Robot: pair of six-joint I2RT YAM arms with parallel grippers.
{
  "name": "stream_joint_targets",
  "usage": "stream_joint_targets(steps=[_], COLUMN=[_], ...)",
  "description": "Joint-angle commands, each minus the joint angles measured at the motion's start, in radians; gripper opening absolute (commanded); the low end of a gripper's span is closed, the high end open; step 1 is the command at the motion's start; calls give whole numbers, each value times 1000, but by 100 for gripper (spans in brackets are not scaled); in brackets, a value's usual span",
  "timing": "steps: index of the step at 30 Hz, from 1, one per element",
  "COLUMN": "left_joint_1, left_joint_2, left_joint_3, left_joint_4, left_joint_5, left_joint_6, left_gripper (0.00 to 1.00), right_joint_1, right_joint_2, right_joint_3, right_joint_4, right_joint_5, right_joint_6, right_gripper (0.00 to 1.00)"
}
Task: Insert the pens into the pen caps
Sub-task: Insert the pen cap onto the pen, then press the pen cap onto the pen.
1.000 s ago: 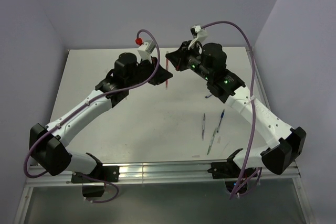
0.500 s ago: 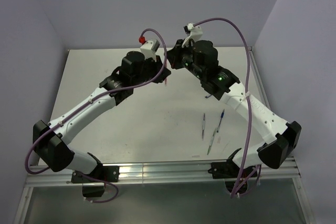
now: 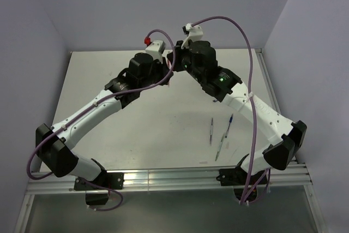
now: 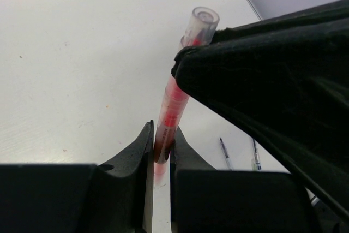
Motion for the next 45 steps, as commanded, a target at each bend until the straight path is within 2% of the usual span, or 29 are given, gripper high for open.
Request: stream_joint_targets(steps=[1,12,18,31,35,38,45], left_joint_1=[64,62,62,65,70,79,140], left_joint_2=[-19,-88,-137,-137,-131,-122,-110], left_joint_3=[96,-30,-111,-119,-121,-122,-171], left_joint_4=[242,308,365,338,325,316,367], left_joint_5=[-192,217,347,478,542,604,918], left_joint_6=[-23,-3,11,34,42,40,-30], left_gripper=[0,0,0,0,0,0,0], right_joint_1=[52,38,27,1,-7,-34,-160], right_joint_2=[-14,-91,-135,-221,-257,-298,-441], right_joint_3=[-23,-67,-90,-151,-174,-205,-334], right_joint_4=[-325,-243,-219,-148,-116,-72,100], right_joint_5=[-38,31,71,41,50,3,-296], right_joint_6=[11,11,7,-1,-4,7,36], right_gripper=[0,0,2,37,41,43,47])
